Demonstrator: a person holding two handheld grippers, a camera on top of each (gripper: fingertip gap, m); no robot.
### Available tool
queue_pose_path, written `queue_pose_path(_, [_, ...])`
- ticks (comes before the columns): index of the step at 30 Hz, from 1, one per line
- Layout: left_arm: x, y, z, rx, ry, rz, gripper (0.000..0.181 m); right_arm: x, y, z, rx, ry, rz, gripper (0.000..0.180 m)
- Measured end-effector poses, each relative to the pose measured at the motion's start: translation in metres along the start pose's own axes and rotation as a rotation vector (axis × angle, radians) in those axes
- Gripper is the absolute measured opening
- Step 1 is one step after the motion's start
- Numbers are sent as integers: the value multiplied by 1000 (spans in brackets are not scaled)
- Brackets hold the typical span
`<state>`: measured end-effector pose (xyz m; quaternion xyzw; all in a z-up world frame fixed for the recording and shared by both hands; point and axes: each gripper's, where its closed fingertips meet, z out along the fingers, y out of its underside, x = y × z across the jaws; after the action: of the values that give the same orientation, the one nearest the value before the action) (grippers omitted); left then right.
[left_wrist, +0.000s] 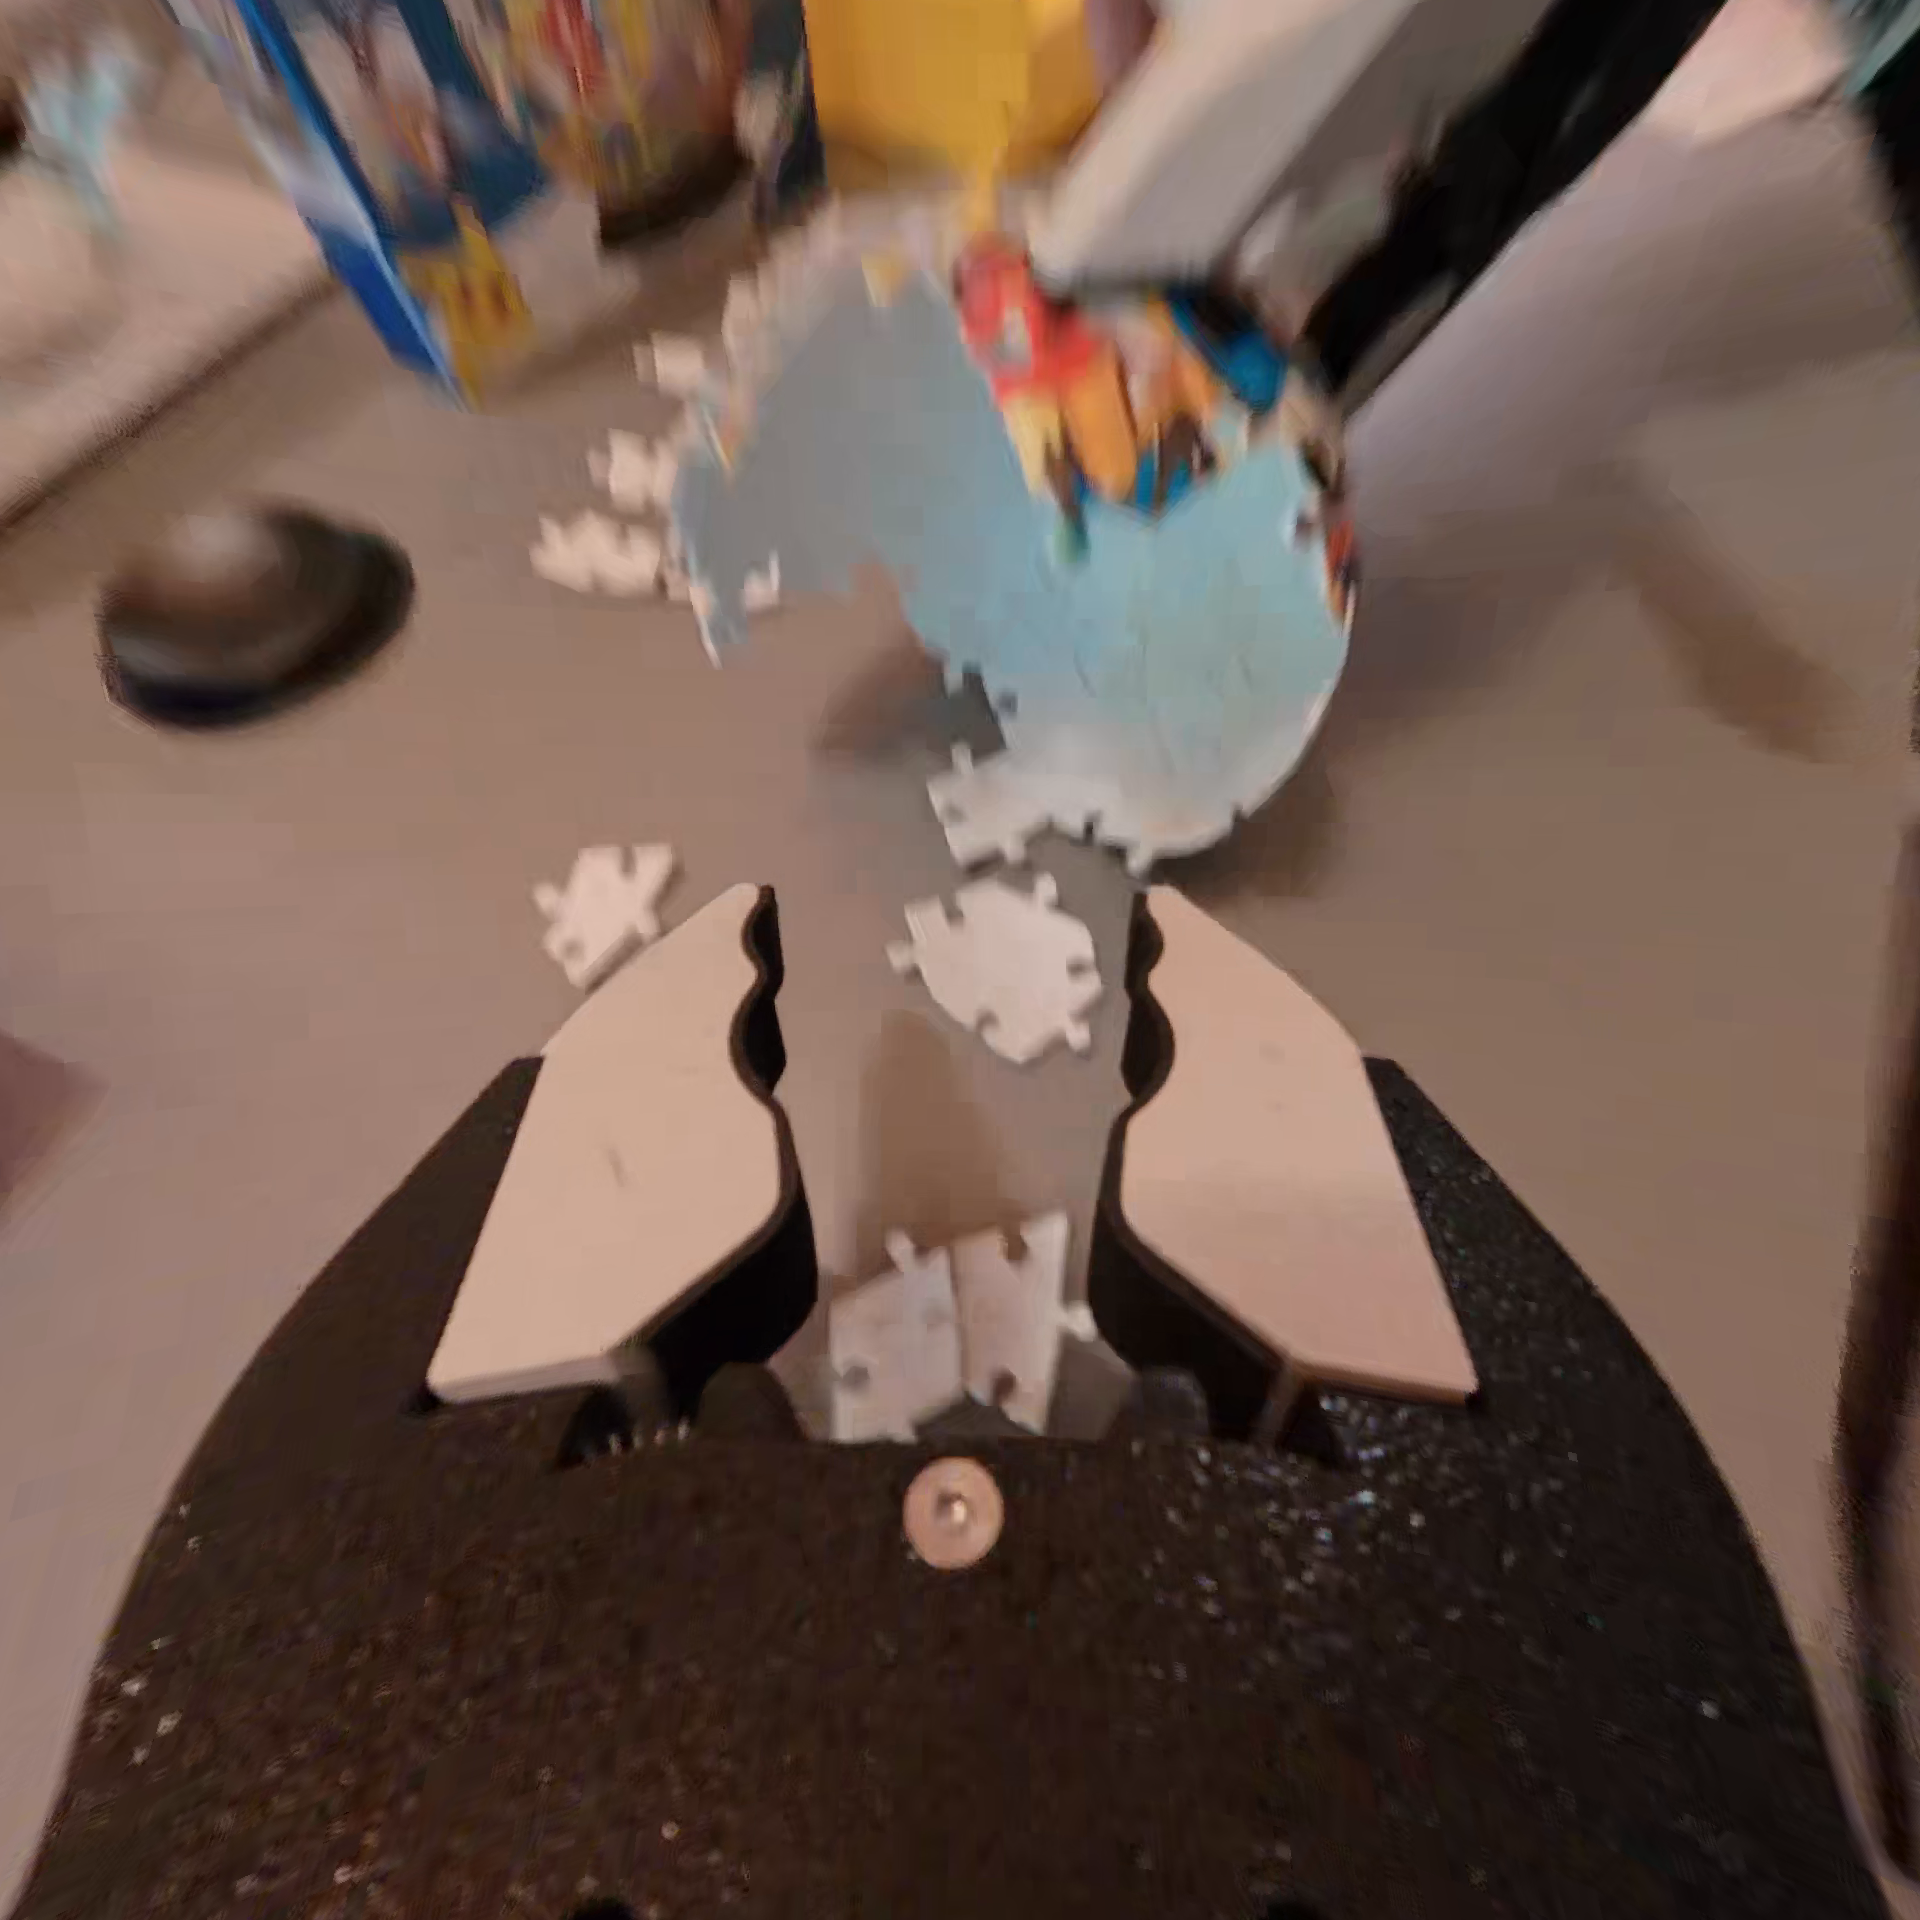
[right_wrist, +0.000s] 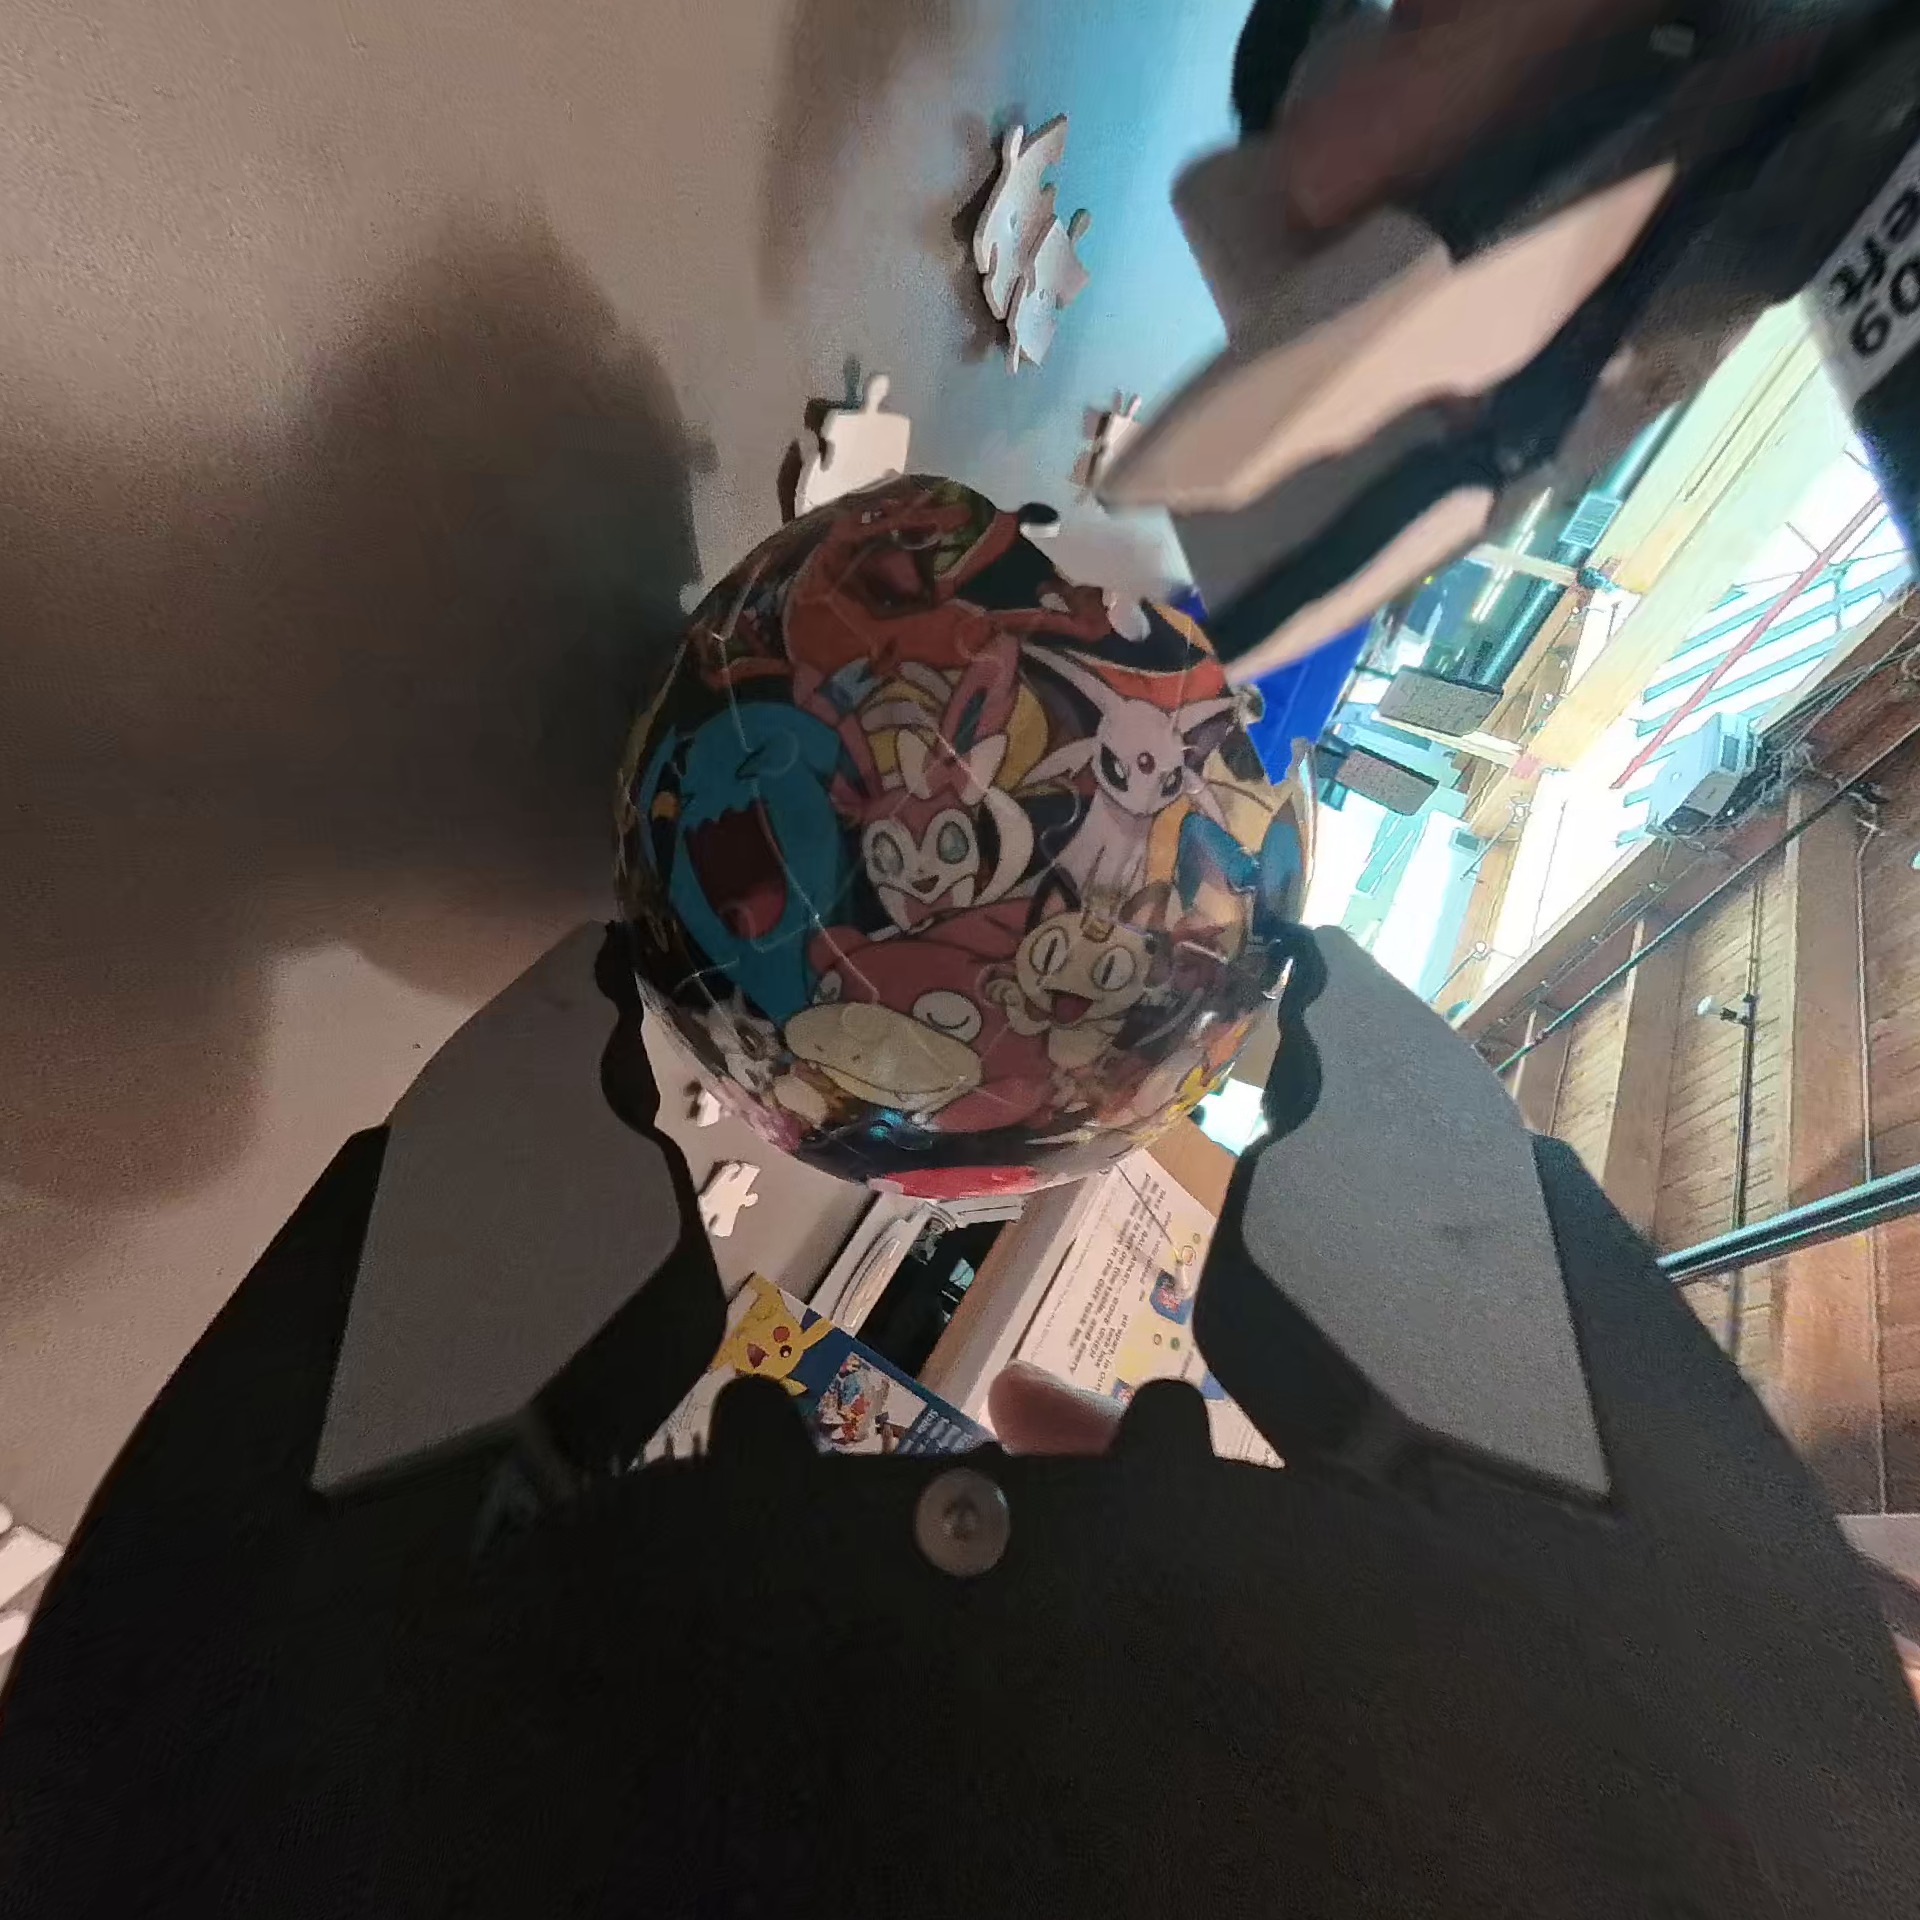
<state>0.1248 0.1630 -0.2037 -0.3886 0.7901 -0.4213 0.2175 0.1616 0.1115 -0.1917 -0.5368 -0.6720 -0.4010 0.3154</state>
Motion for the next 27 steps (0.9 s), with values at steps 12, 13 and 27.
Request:
queue_pose_path(12, [7, 48, 24, -220, -134, -45, 28, 0, 9, 5, -8, 10, 11, 116])
queue_pose_path(13, [5, 50, 23, -226, -130, -49, 24, 0, 9, 5, -9, 11, 13, 116])
queue_pose_path(27, [29, 48, 17, -233, 53, -38, 9, 0, 13, 8, -13, 14, 18, 116])
